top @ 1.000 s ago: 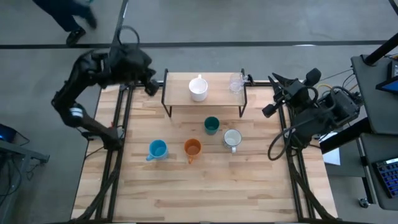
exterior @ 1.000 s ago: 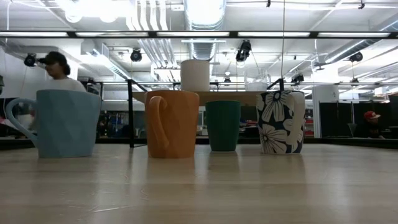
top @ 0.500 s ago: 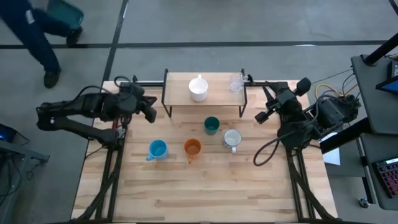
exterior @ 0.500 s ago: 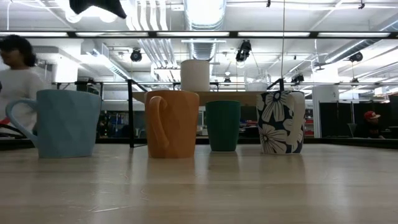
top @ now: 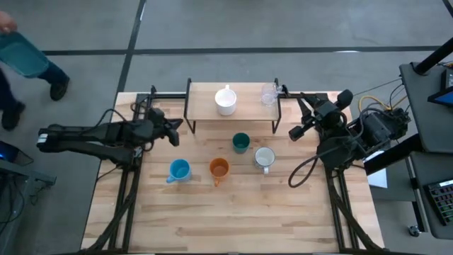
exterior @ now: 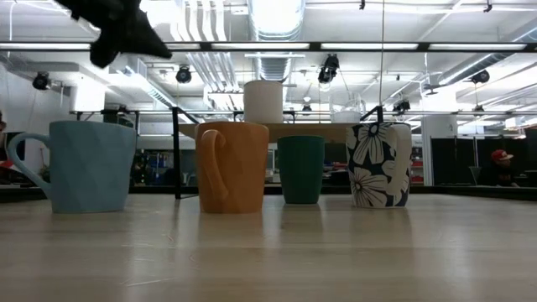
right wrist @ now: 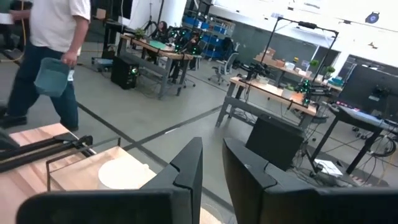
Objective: Stack small to large cups/mugs on shelf
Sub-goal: Put the orange mug on the shelf
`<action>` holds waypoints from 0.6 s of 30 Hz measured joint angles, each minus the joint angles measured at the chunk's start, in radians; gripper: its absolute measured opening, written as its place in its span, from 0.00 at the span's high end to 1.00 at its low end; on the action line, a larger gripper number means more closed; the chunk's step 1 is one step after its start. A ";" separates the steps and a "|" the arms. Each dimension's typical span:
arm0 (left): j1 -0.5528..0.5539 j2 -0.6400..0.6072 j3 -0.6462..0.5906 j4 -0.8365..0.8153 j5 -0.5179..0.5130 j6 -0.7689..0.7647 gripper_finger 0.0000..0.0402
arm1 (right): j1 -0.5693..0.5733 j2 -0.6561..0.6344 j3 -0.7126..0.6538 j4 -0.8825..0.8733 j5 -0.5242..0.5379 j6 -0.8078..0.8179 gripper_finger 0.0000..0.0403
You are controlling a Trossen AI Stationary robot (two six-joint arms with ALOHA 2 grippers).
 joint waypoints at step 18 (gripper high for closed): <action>-0.001 0.078 -0.096 0.118 0.186 0.159 1.00 | -0.065 0.000 -0.068 0.003 -0.242 0.083 0.86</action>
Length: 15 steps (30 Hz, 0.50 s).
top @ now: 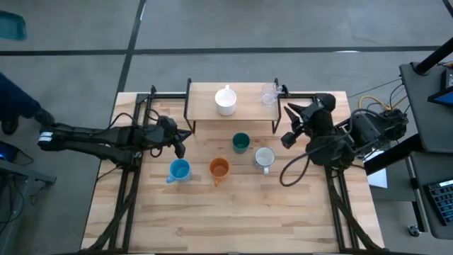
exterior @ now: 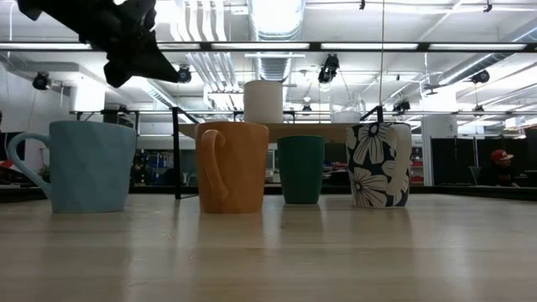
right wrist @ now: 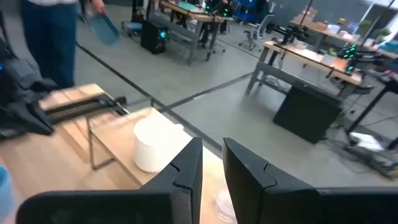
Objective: Stack small to large cups/mugs on shelf
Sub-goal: Put the orange mug on the shelf
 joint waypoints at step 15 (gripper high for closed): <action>-0.001 0.014 -0.012 0.287 0.096 0.102 1.00 | -0.046 -0.002 -0.110 0.021 0.265 -0.333 0.86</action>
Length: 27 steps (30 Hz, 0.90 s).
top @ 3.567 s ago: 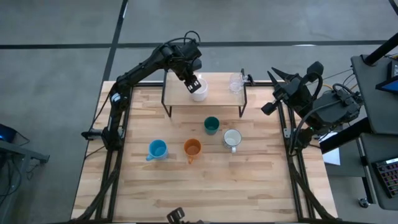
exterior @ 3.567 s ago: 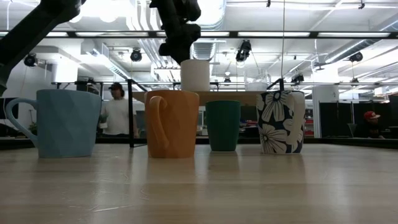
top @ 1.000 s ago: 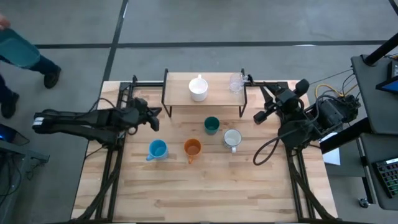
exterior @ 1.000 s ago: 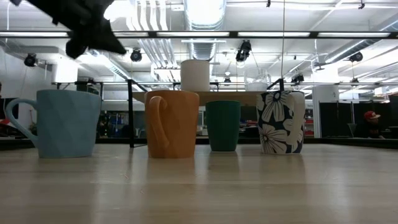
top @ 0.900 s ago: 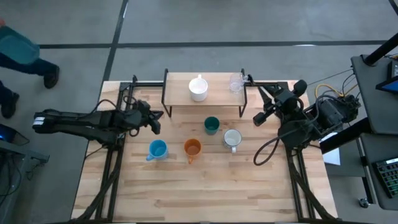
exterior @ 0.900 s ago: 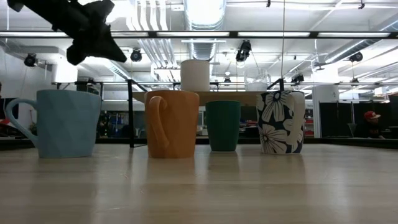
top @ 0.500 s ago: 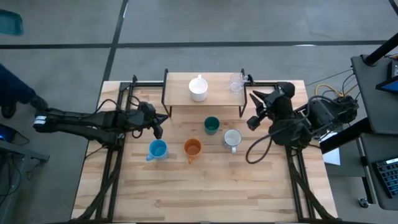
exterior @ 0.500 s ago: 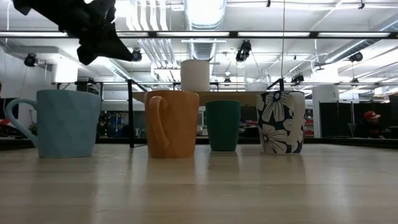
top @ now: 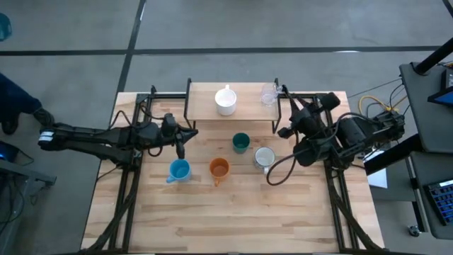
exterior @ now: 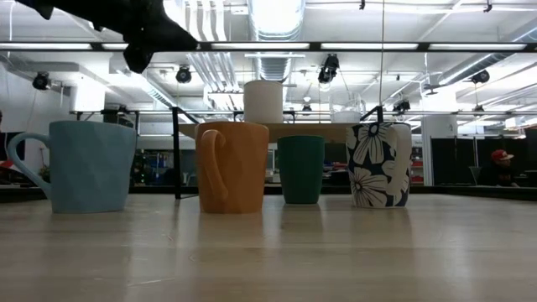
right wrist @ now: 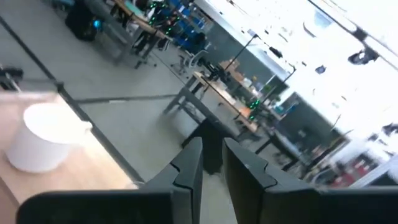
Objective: Stack small to large cups/mugs on shelf
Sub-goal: Put the orange mug on the shelf
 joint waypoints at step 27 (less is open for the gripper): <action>0.058 -0.099 -0.015 0.197 0.360 0.211 1.00 | -0.107 -0.033 -0.038 0.001 -0.346 0.174 0.86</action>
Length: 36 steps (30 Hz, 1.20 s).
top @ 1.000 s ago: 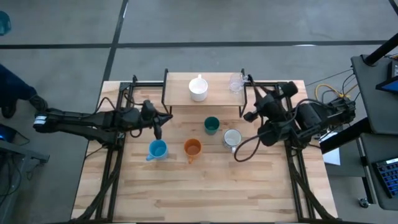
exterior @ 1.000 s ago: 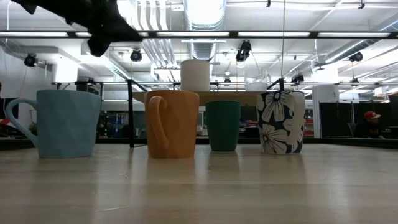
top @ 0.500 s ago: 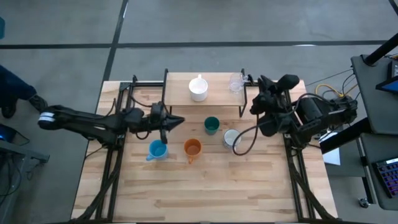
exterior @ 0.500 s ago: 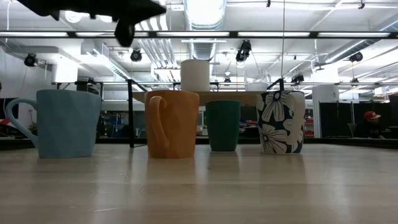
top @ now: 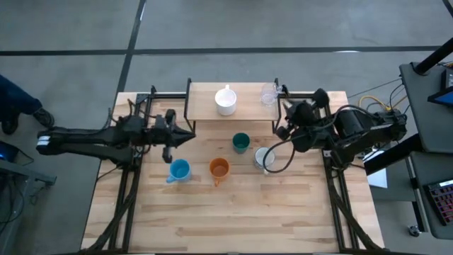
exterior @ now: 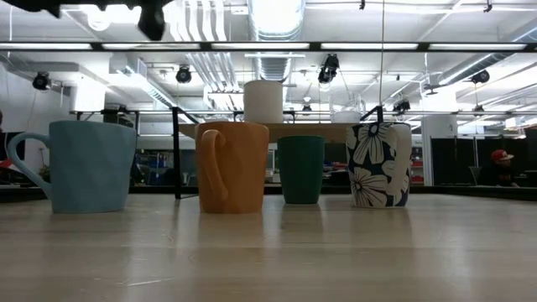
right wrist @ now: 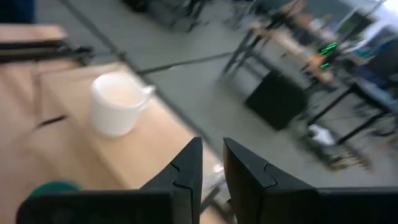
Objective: Stack small to large cups/mugs on shelf
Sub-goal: Put the orange mug on the shelf
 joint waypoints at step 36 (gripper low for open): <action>0.002 -0.164 -0.040 -0.918 -0.154 -0.265 1.00 | -0.012 0.001 -0.494 0.053 -0.227 0.704 0.86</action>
